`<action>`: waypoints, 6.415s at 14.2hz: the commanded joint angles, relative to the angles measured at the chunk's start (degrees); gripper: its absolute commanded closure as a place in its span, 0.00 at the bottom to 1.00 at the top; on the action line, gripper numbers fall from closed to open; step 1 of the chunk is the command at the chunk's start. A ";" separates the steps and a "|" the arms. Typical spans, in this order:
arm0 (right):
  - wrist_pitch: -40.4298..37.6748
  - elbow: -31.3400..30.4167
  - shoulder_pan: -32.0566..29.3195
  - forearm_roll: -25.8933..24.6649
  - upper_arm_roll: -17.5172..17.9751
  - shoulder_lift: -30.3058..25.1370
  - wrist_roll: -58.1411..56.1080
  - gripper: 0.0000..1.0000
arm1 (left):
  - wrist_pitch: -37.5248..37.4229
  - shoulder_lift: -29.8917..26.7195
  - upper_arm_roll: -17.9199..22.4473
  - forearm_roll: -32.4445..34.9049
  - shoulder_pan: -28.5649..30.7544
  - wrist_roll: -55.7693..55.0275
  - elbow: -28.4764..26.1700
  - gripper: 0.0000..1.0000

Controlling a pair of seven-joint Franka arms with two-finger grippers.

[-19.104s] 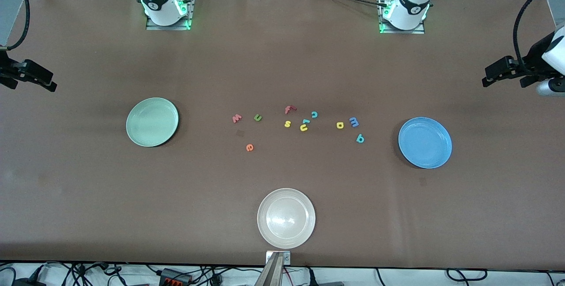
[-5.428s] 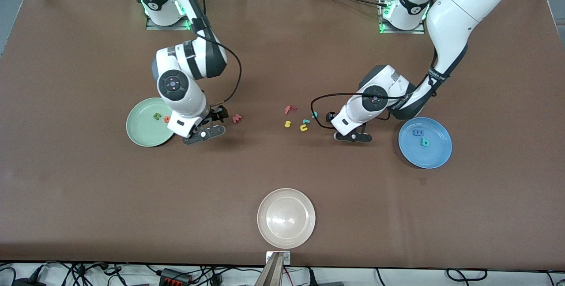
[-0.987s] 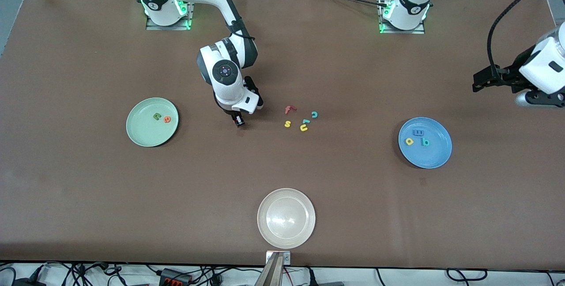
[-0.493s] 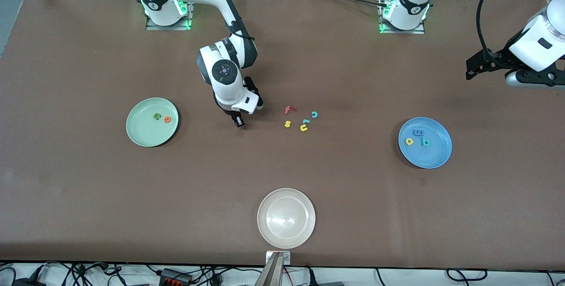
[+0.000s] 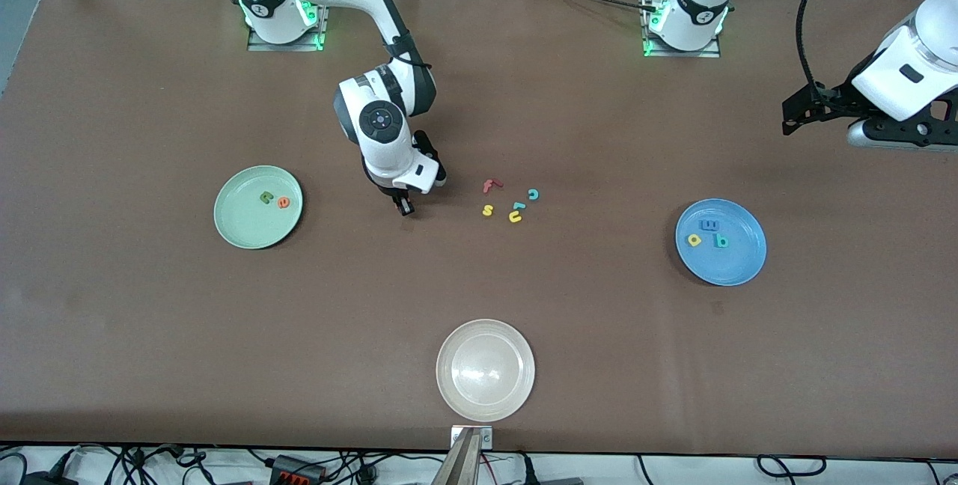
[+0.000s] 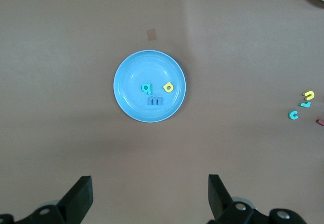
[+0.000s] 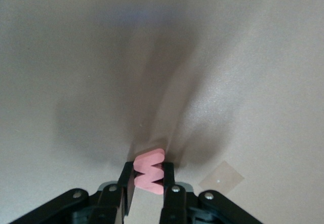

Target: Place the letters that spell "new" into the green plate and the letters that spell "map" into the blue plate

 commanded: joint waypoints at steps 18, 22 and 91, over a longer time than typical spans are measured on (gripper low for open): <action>-25.05 -2.06 -6.71 0.44 -22.52 -6.12 -0.62 1.00 | 0.29 -0.95 0.15 -0.61 -0.65 -0.87 -0.78 0.00; -25.23 -6.01 -8.63 0.44 -22.52 -6.12 -2.11 1.00 | 0.38 -0.95 0.15 -0.61 -0.65 -0.87 -0.78 0.00; -50.19 30.28 -60.93 -13.45 17.81 -26.60 87.80 0.00 | 0.29 -0.77 -0.55 -0.87 -0.38 -0.87 -0.43 0.00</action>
